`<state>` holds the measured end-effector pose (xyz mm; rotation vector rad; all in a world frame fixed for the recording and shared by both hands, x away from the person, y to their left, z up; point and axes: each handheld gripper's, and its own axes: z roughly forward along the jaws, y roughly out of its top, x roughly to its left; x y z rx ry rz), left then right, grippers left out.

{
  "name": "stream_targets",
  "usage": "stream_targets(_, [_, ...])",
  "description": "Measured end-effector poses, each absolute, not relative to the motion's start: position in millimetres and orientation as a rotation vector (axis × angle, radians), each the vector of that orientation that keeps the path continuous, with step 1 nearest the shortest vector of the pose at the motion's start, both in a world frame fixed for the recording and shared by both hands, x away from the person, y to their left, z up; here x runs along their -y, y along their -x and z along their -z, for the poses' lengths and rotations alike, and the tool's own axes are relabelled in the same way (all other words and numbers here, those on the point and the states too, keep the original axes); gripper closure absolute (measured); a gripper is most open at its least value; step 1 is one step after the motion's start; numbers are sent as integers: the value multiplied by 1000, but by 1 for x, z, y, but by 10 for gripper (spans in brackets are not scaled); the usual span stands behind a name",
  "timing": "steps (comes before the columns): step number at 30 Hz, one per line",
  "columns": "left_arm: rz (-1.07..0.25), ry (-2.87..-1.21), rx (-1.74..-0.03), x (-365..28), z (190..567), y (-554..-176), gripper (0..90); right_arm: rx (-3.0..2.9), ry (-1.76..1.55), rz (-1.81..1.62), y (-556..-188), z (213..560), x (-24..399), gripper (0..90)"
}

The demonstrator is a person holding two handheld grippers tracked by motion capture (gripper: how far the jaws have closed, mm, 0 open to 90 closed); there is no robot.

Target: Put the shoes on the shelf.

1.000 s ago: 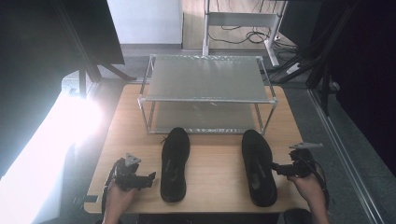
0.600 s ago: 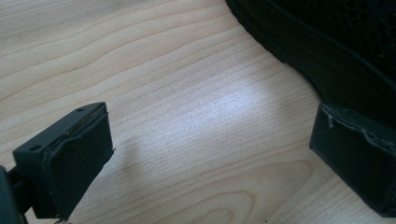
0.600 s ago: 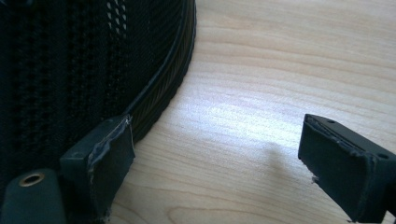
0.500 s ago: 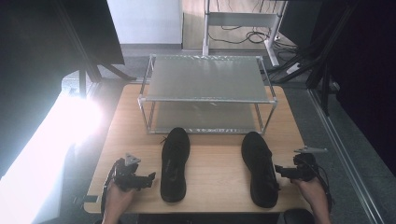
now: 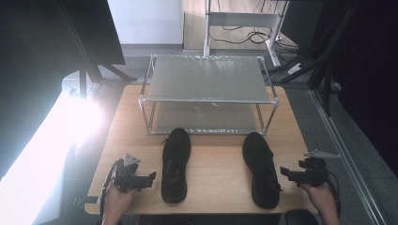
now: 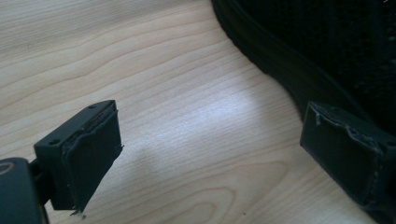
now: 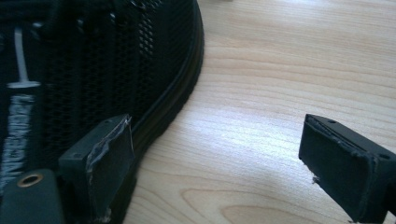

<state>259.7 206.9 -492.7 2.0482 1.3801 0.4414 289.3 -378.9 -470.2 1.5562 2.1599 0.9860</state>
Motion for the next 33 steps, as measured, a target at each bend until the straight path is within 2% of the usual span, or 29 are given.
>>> stream_targets(12, [-440, -2046, -1312, -190, 460, -244, 66, -2162, -1535, -1088, -273, 452, 374, 98])
stream_targets(20, [-387, -2055, -1279, -174, 447, -243, 59, -2193, -1501, -1144, -257, 435, 367, 91])
stream_targets(33, [-322, -2047, -1269, -154, 445, -264, 79, -2287, -1450, -1126, -280, 442, 334, 92])
